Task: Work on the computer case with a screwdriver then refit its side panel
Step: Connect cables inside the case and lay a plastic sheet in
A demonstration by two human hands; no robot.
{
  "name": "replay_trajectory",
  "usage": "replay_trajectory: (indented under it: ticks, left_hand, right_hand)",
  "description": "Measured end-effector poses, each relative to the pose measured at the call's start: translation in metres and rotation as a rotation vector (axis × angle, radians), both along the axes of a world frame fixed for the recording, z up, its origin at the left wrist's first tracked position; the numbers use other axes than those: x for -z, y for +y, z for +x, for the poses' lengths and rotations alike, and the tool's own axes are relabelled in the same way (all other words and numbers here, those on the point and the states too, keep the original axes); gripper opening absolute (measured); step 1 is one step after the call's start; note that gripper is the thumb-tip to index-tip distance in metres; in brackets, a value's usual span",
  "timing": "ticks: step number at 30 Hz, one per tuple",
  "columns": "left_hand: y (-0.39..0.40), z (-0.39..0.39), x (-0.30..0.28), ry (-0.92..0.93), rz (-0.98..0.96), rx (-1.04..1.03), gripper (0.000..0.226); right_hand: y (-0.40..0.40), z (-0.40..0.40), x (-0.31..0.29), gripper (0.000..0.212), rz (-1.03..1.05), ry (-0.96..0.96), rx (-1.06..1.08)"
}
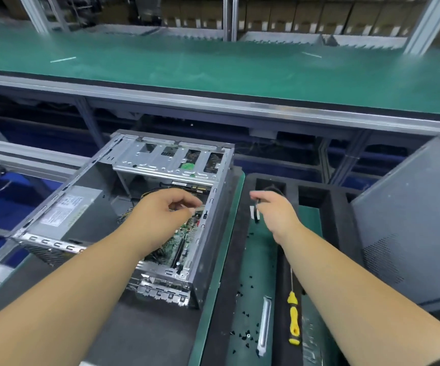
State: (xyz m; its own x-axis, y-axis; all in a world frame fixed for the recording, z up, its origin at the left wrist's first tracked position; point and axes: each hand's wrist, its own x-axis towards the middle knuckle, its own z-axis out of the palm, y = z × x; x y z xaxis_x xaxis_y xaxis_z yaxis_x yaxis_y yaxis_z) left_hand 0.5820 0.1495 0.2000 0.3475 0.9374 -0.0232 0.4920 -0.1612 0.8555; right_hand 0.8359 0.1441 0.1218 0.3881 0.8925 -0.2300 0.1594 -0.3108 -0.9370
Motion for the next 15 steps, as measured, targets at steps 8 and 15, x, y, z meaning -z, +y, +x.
replay_trajectory:
  ticks: [8,15]
  left_hand:
    - [-0.012,0.036,-0.013,-0.179,-0.214,-0.022,0.016]
    - [-0.008,0.031,-0.022,-0.446,-0.394,-0.048,0.060]
  right_hand:
    - [-0.013,-0.004,-0.082,0.047,0.418,-0.031,0.025]
    - [-0.033,-0.029,-0.097,0.047,0.498,0.185,-0.153]
